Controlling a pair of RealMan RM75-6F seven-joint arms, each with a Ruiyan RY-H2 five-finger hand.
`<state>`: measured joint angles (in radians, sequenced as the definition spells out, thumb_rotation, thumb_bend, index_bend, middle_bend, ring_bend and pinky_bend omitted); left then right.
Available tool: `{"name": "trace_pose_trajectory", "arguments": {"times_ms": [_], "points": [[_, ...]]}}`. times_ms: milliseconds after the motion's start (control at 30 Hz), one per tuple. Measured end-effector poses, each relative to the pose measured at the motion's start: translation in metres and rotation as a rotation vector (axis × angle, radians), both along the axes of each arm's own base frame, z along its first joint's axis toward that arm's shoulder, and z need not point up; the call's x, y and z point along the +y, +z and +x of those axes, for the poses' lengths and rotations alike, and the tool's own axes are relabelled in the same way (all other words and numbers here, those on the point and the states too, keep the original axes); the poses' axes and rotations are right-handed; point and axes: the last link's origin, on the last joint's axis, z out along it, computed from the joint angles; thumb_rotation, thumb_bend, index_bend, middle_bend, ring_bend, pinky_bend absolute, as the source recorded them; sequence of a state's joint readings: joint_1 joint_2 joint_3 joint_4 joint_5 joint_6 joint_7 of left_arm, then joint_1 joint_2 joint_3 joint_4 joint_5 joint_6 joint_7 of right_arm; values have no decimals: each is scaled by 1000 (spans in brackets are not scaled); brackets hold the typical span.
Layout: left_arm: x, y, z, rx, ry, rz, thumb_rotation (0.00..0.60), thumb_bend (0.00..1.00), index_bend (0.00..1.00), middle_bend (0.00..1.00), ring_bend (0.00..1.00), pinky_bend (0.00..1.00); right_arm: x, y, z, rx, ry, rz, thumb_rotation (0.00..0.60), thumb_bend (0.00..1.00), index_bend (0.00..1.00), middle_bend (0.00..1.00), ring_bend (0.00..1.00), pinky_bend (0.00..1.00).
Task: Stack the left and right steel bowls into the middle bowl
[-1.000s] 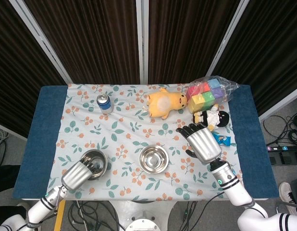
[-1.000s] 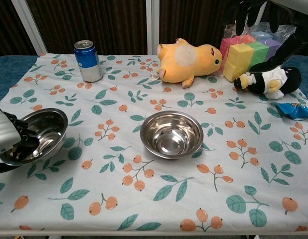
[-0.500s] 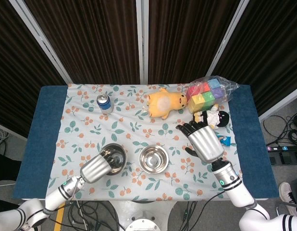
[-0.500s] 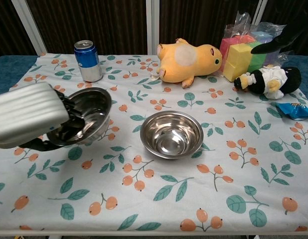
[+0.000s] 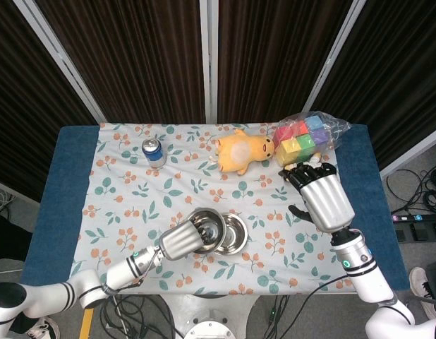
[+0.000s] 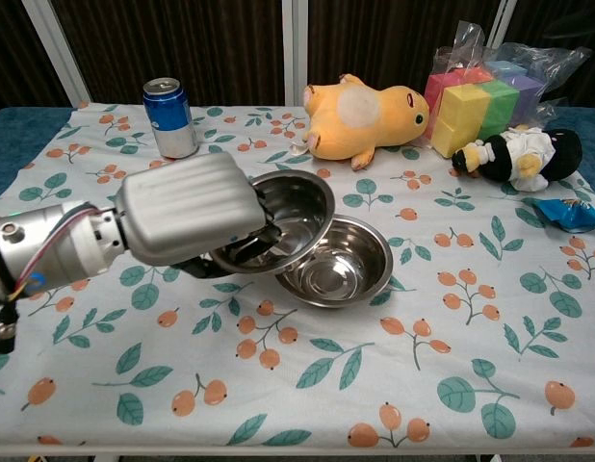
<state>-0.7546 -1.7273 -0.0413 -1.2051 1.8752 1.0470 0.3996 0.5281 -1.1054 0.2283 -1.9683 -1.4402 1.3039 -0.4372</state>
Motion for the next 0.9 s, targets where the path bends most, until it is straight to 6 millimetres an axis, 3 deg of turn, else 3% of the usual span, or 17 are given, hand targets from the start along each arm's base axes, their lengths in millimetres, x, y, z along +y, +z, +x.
{"name": "trace_pose_trajectory", "arguments": {"times_ms": [200, 667, 800, 900], "points": [[10, -6, 22, -6, -28, -3, 600, 345, 696, 712, 615, 686, -2, 11, -4, -26, -3, -17, 600, 0, 307, 403, 352, 502], [2, -23, 40, 7, -31, -6, 600, 345, 698, 717, 623, 680, -6, 25, -15, -70, -7, -28, 600, 0, 307, 403, 351, 502], [-2, -24, 40, 12, -27, -29, 600, 263, 576, 662, 591, 662, -7, 27, -17, -77, -13, -26, 600, 0, 307, 402, 350, 502], [-3, -21, 37, 24, -20, -59, 600, 195, 498, 551, 528, 639, -7, 26, -18, -86, -16, -16, 600, 0, 307, 402, 349, 502]]}}
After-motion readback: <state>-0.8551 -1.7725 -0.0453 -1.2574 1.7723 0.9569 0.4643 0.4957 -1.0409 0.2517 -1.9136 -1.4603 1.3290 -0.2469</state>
